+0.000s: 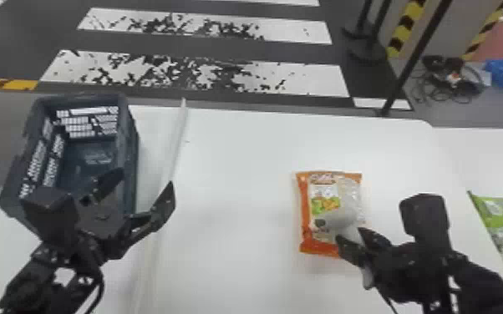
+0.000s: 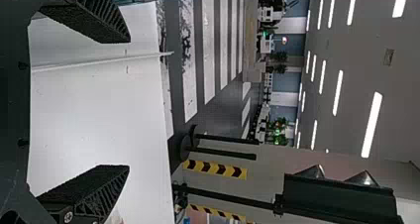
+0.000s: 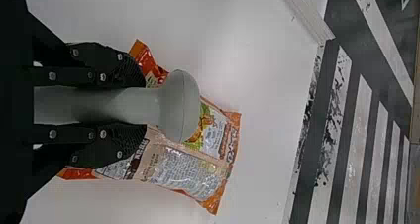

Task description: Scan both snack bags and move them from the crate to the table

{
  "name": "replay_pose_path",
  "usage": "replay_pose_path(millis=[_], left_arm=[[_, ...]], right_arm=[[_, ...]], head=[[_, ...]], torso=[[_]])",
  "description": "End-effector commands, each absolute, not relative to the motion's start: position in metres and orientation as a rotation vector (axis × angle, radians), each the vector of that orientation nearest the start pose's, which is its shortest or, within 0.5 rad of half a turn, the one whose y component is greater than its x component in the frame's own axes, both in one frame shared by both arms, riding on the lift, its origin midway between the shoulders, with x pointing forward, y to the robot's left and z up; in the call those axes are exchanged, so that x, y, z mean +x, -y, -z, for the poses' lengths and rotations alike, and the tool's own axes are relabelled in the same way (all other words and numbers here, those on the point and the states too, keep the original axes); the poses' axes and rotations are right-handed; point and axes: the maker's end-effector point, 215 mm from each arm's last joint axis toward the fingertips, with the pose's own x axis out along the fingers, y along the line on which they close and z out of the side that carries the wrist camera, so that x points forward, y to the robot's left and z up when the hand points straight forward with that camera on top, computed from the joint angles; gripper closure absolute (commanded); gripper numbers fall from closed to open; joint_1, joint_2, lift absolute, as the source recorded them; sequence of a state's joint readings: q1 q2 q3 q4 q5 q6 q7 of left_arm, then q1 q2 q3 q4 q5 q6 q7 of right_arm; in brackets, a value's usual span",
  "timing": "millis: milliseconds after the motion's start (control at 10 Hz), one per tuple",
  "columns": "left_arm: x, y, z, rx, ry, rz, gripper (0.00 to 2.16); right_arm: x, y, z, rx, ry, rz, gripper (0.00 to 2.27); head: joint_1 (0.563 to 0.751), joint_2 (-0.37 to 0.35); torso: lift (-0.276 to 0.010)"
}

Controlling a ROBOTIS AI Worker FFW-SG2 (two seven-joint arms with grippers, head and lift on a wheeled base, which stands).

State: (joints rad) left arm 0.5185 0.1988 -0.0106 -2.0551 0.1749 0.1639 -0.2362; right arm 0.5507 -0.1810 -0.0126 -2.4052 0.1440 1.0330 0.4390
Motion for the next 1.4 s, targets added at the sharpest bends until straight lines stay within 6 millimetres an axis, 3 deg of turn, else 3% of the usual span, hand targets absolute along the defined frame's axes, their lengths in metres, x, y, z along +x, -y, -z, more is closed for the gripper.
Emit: replay_pose_path(millis=[0, 500, 800, 1300], left_arm=[[0.425, -0.188, 0.389, -0.023, -0.208, 0.336, 0.09], [0.424, -0.187, 0.388, -0.024, -0.205, 0.338, 0.09], [0.423, -0.187, 0.387, -0.026, -0.203, 0.340, 0.09], [0.424, -0.185, 0.386, -0.025, -0.204, 0.349, 0.09]], right_arm=[[0.341, 0.212, 0.455, -0.144, -0.788, -0.349, 2.26], [0.342, 0.217, 0.454, -0.152, -0.788, -0.334, 2.26], [0.365, 0.263, 0.445, -0.177, -0.763, -0.225, 2.26], [0.413, 0.377, 0.468, -0.116, -0.712, -0.047, 2.26]], head=[[0.695, -0.042], [0.695, -0.041], [0.695, -0.070], [0.695, -0.204]], torso=[[-0.088], [-0.088], [-0.088], [-0.088]])
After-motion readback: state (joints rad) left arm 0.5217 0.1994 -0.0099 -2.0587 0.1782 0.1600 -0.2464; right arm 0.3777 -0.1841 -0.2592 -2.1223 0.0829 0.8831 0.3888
